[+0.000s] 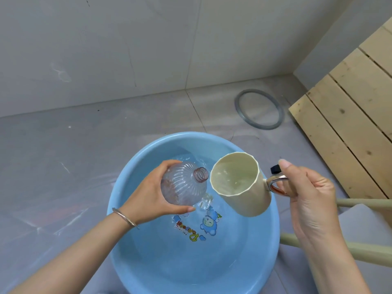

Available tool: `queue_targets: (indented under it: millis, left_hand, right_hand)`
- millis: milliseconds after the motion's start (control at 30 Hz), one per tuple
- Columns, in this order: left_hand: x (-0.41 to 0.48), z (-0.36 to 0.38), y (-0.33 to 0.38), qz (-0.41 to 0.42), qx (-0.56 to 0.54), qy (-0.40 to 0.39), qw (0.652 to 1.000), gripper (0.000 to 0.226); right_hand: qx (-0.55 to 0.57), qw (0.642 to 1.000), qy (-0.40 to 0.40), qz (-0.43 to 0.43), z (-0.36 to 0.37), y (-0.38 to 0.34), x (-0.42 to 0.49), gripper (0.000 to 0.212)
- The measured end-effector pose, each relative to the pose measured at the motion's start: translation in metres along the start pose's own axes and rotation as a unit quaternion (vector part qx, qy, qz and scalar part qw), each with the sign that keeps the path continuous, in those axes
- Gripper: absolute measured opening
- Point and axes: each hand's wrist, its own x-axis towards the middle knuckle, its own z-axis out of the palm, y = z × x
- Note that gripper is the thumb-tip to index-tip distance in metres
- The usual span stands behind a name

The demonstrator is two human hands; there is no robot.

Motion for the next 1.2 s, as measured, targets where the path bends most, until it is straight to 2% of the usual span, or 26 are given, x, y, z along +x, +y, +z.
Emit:
queue_targets:
  millis: [167, 400, 533, 767, 1200]
  left_hand:
    - [0.0, 0.002, 0.0, 0.005, 0.008, 0.002, 1.0, 0.093]
    - [0.0, 0.003, -0.003, -0.006, 0.025, -0.002, 1.0, 0.097]
    - [-0.002, 0.004, -0.005, -0.004, 0.037, -0.005, 0.999, 0.1]
    - [-0.005, 0.005, -0.01, -0.01, 0.043, -0.01, 0.999, 0.103]
    - [-0.006, 0.007, -0.015, -0.015, 0.055, -0.008, 0.998, 0.099]
  right_hand:
    - [-0.049, 0.998, -0.019, -0.02, 0.005, -0.008, 0.0, 0.073]
    - [-0.113, 0.992, -0.023, -0.04, 0.007, -0.012, 0.003, 0.082]
    - [-0.129, 0.99, -0.027, -0.054, 0.008, -0.016, 0.002, 0.063]
    - [-0.159, 0.983, -0.028, -0.085, 0.011, -0.031, -0.001, 0.055]
    - [-0.181, 0.976, -0.04, -0.112, 0.014, -0.038, -0.004, 0.062]
